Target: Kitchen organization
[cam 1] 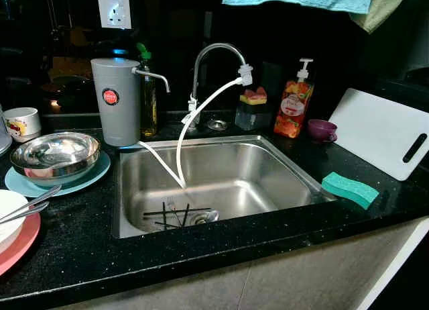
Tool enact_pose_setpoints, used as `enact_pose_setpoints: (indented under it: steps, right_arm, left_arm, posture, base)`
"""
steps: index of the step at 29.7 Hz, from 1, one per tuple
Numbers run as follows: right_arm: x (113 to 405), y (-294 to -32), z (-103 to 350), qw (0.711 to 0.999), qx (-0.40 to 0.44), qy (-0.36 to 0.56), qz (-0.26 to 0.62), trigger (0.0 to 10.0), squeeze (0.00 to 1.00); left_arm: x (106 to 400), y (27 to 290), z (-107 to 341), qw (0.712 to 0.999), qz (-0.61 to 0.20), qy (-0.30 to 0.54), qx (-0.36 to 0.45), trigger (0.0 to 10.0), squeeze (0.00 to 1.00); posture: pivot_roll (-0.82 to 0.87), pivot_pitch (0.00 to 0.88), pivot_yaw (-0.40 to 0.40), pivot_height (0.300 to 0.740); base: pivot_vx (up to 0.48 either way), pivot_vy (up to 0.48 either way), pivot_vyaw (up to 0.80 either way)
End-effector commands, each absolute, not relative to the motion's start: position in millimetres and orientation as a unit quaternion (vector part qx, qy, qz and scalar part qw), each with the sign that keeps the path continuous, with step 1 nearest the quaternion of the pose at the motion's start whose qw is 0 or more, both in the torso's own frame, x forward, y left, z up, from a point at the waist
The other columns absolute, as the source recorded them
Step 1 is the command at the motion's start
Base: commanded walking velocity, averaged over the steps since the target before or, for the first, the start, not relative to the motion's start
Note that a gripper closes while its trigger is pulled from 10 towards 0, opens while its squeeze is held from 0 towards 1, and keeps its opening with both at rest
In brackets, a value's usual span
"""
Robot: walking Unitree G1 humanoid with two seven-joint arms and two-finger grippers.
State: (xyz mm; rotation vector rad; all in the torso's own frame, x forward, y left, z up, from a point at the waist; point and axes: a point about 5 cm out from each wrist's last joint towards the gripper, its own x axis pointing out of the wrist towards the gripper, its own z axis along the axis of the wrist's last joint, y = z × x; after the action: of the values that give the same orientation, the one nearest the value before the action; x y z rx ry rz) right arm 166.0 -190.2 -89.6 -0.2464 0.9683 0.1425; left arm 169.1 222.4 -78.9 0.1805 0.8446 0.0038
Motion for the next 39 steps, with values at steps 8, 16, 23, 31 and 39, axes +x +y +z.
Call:
enact_pose_setpoints:
  steps: [8,16,23,31,39]
  right_arm:
    - [166.4,-193.7,-89.2,0.873,-0.123,0.467,0.067,10.0,0.00]
    - [165.6,-197.0,-89.2,0.872,-0.124,0.469,0.062,10.0,0.00]
    - [164.4,-197.9,-89.5,0.872,-0.123,0.470,0.063,10.0,0.00]
    - [164.6,-199.8,-89.2,0.871,-0.124,0.471,0.059,10.0,0.00]
    - [164.5,-199.6,-89.3,0.871,-0.125,0.472,0.062,10.0,0.00]
  left_arm:
    - [169.6,217.9,-79.6,0.910,0.006,0.406,0.076,10.0,0.00]
    - [167.8,215.5,-80.8,0.910,0.004,0.408,0.075,10.0,0.00]
    - [171.3,213.3,-79.7,0.912,0.002,0.404,0.074,10.0,0.00]
    - [172.6,210.6,-79.8,0.912,0.001,0.404,0.073,10.0,0.00]
    - [172.2,210.6,-80.1,0.911,0.002,0.405,0.073,10.0,0.00]
  posture:
    - [0.13,0.000,-0.123,0.740]
    - [0.13,0.000,-0.124,0.740]
    - [0.12,0.000,-0.124,0.740]
    - [0.12,0.000,-0.125,0.740]
    - [0.12,0.000,-0.125,0.740]
  base:
    - [0.000,0.000,0.00]
    - [0.000,0.000,0.00]
    - [0.000,0.000,0.00]
    - [0.000,0.000,0.00]
    - [0.000,0.000,0.00]
